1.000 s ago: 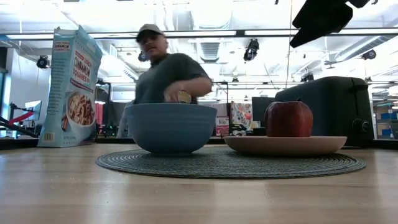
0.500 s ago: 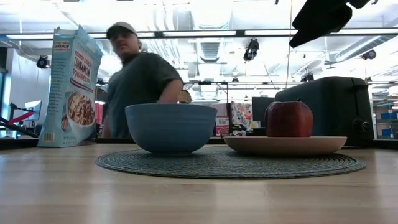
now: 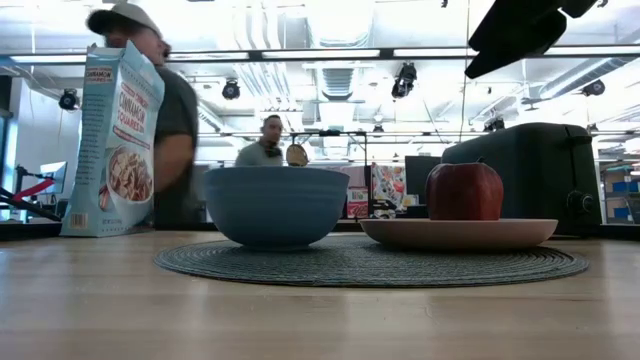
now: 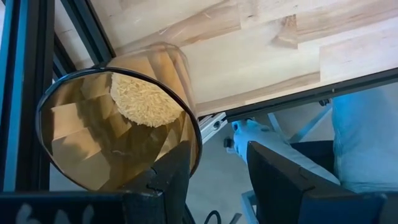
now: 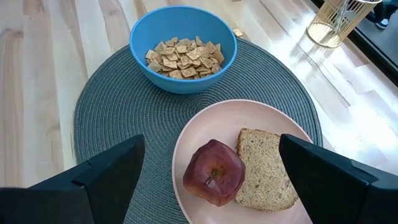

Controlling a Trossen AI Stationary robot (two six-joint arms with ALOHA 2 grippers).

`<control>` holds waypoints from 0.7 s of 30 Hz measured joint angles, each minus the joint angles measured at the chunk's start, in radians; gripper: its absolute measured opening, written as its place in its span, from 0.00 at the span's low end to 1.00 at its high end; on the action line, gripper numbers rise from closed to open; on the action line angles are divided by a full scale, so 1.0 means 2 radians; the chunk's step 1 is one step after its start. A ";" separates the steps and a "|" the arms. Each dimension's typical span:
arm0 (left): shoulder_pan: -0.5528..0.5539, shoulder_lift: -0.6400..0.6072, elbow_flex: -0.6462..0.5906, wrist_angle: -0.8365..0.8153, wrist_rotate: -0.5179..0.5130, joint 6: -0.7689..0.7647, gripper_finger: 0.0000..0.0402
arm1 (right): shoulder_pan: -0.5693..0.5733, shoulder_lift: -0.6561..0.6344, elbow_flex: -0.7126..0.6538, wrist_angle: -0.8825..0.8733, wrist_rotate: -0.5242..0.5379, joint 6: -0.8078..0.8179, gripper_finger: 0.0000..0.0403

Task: Arrange a breakfast setting
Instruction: Put the yellow cup to the top left of the pink plate on the gray mat

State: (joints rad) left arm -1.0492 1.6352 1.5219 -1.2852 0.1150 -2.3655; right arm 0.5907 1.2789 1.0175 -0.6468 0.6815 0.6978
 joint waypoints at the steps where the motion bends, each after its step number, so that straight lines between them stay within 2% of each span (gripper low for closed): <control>1: 0.000 0.000 0.000 -0.001 0.000 0.000 0.35 | 0.000 0.000 -0.001 0.000 0.000 0.001 0.90; 12: -0.001 0.000 -0.006 0.002 0.001 -0.005 0.35 | 0.000 0.000 -0.003 0.001 0.000 0.005 0.90; 21: -0.001 0.000 -0.053 0.033 0.030 -0.005 0.35 | 0.000 0.000 -0.003 0.001 0.000 0.004 0.90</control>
State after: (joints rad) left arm -1.0504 1.6356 1.4169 -1.2195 0.1749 -2.3746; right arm 0.5907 1.2789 1.0115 -0.6456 0.6815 0.7059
